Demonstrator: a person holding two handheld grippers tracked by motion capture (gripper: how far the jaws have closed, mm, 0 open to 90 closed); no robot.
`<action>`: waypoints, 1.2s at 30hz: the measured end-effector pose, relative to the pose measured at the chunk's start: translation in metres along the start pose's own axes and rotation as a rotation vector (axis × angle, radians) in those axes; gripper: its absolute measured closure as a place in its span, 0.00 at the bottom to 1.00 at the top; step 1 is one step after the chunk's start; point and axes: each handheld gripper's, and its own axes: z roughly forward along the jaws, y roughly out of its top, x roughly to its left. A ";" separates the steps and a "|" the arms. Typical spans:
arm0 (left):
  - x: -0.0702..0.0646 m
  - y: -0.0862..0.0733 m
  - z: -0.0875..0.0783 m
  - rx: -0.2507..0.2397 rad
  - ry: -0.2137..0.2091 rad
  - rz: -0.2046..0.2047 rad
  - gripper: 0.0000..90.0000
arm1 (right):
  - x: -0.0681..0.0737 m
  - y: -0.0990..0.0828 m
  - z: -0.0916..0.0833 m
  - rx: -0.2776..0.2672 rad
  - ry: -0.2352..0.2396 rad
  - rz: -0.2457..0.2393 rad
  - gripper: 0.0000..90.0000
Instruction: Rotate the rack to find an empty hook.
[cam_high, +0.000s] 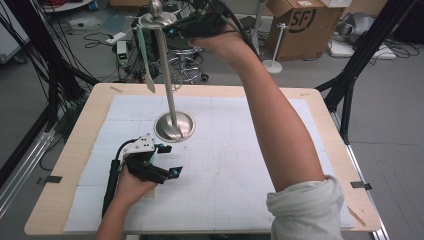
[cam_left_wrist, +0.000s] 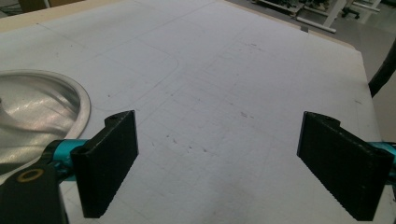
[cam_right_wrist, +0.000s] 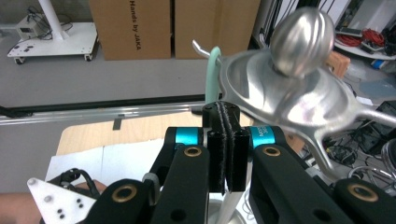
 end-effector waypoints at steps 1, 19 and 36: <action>0.000 0.000 0.000 -0.001 0.000 0.002 0.15 | 0.000 -0.002 -0.001 0.005 -0.003 -0.002 0.99; 0.000 0.000 0.000 0.000 0.001 -0.002 0.15 | -0.025 -0.025 -0.025 -0.005 -0.096 0.082 0.99; 0.002 -0.001 -0.003 -0.007 0.008 -0.012 0.15 | -0.038 -0.023 -0.022 -0.048 -0.130 0.106 0.99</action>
